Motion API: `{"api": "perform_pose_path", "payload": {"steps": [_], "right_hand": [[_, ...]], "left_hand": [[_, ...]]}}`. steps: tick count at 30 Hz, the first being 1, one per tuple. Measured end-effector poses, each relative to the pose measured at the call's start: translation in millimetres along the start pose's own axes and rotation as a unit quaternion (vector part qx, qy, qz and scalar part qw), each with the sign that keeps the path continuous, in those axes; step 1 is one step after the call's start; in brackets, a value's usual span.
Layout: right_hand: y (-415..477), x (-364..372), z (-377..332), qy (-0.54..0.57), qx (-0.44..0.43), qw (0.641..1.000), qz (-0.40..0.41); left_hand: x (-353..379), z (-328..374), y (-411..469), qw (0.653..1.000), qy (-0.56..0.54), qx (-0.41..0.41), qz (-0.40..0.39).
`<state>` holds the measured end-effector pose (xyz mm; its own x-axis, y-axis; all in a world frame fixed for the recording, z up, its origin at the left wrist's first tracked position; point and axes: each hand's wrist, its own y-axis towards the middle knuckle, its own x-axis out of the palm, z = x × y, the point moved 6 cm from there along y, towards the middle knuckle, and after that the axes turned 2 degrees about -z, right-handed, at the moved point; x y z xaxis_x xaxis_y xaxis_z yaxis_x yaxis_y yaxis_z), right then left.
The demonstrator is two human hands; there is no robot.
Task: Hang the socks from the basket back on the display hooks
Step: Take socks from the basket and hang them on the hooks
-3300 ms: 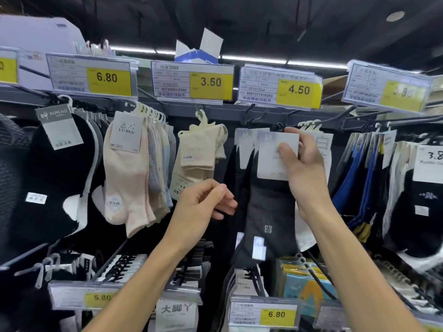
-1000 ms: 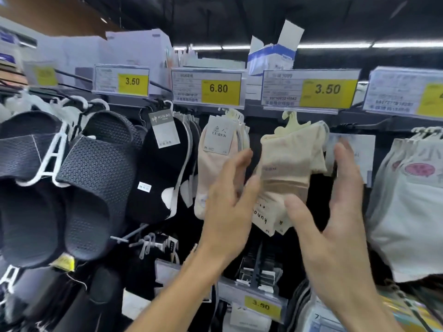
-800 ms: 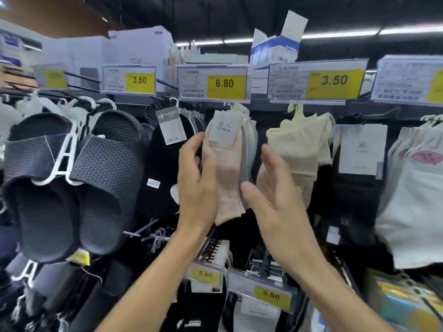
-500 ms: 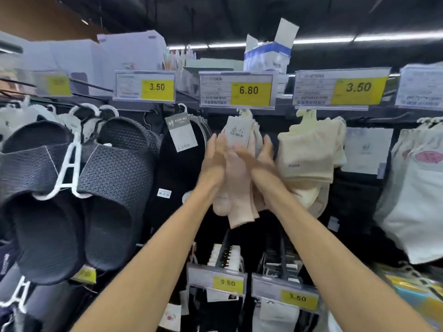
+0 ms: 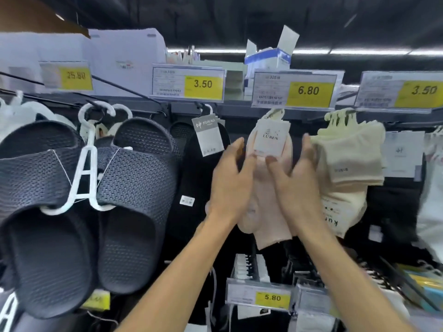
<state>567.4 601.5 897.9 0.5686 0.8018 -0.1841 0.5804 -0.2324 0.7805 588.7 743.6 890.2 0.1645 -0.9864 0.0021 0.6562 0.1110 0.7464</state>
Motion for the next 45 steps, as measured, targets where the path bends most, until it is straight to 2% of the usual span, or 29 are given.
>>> {"api": "perform_pose_path", "payload": {"steps": [1,2,3,4,7,10,13,17,20,26,34,39,42,45], "right_hand": [[-17.2,-4.2,-22.5,0.0,-0.094,0.995,0.038],[-32.6,-0.6,-37.8,0.021,-0.172,0.984,0.041],[-43.7,9.7,-48.1,0.052,-0.215,0.975,0.012],[-48.0,24.2,-54.3,0.089,-0.209,0.973,-0.032],[-31.2,68.4,-52.8,0.188,-0.038,0.973,-0.131],[4.2,98.5,-33.5,0.188,0.108,0.965,-0.145],[30.8,119.3,-8.4,0.197,0.202,0.947,-0.152],[38.7,137.9,3.1,0.298,0.224,0.913,-0.163],[36.0,139.8,0.7,0.305,0.217,0.91,-0.181],[30.0,132.2,-8.2,0.284,0.185,0.927,-0.161],[19.6,106.6,-21.0,0.279,0.152,0.936,-0.149],[13.0,96.7,-26.1,0.252,0.159,0.942,-0.153],[-6.0,78.7,-33.0,0.256,0.147,0.934,-0.202],[-39.9,35.9,-36.8,0.277,0.118,0.92,-0.252]], "left_hand": [[-18.0,12.7,-9.6,0.995,0.016,0.083,0.049],[-33.6,21.7,-17.9,0.984,0.026,0.154,0.089],[-45.8,26.7,-21.3,0.973,0.032,0.2,0.113],[-54.8,27.4,-18.2,0.97,0.031,0.203,0.126],[-62.6,13.5,7.1,0.99,0.029,0.066,0.122],[-59.8,-3.4,30.2,0.994,0.062,-0.01,0.086],[-62.8,-18.6,53.7,0.988,0.078,-0.107,0.082],[-64.5,-44.2,67.8,0.971,-0.044,-0.225,0.071],[-63.6,-56.0,55.8,0.966,-0.061,-0.245,0.053],[-59.8,-52.2,38.9,0.96,-0.089,-0.254,0.079],[-52.7,-35.4,13.2,0.987,-0.04,-0.138,0.073],[-48.6,-16.2,-11.9,0.994,0.066,0.002,0.087],[-40.8,0.0,-30.5,0.981,0.117,0.11,0.109],[-28.9,20.5,-47.7,0.962,0.11,0.215,0.126]]}}
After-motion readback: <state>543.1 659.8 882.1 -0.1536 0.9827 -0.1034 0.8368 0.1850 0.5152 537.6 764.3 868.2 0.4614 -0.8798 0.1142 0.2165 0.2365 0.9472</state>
